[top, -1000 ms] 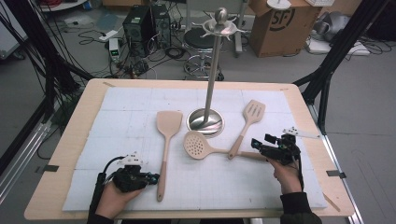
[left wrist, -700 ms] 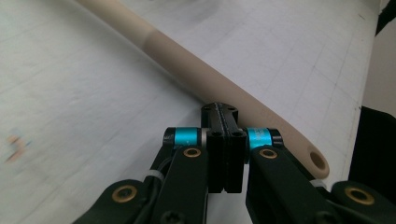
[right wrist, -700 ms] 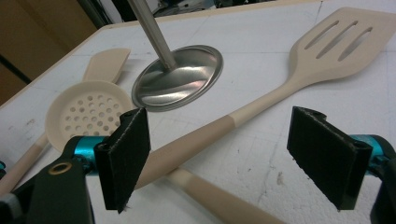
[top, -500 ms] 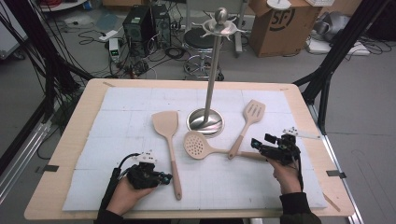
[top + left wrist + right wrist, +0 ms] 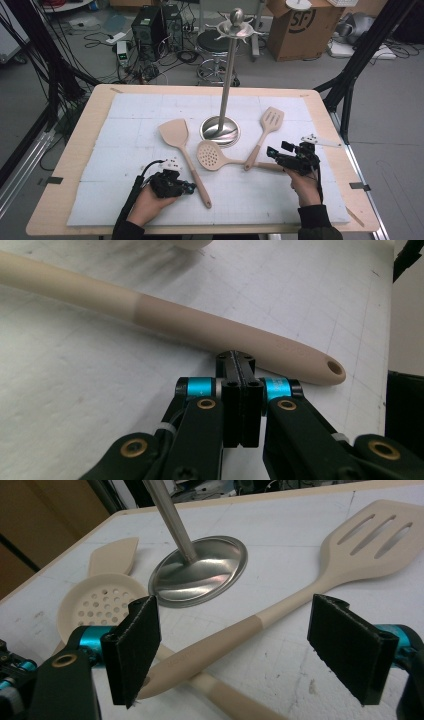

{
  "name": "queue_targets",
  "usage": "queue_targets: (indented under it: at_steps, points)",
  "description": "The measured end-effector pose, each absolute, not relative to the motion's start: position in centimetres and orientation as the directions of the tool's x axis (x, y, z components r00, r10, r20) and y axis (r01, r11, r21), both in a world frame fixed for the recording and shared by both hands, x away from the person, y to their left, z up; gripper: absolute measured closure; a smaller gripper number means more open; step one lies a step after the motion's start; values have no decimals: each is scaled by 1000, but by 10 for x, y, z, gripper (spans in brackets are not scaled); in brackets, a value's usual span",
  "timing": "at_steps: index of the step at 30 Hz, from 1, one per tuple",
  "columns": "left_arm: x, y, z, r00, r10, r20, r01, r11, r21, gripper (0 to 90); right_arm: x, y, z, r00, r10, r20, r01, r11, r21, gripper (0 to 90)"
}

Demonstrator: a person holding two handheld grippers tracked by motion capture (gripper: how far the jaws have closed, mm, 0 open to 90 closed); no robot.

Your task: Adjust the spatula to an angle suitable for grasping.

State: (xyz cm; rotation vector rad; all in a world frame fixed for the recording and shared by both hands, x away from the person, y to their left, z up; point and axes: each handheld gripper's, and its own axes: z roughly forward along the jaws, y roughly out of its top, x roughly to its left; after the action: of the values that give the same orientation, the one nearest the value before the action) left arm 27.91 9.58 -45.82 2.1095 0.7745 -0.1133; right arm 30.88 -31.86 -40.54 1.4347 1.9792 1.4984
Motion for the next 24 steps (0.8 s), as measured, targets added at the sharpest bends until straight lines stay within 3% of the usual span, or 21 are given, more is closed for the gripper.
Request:
queue_targets:
  at_steps: [6,18,24]
  points:
    - [285,90,-457,802,478,-358,571,-438,694,900,310,-318,-405,-463,825,325,537,-31,843,202]
    - [317,114,-446,717,574,-396,622,-268,736,900,307,-327,-404,-456,828,326,530,-42,847,202]
    - [341,117,-439,711,602,-364,609,-269,746,900,304,-333,-405,-447,830,333,531,-54,846,202]
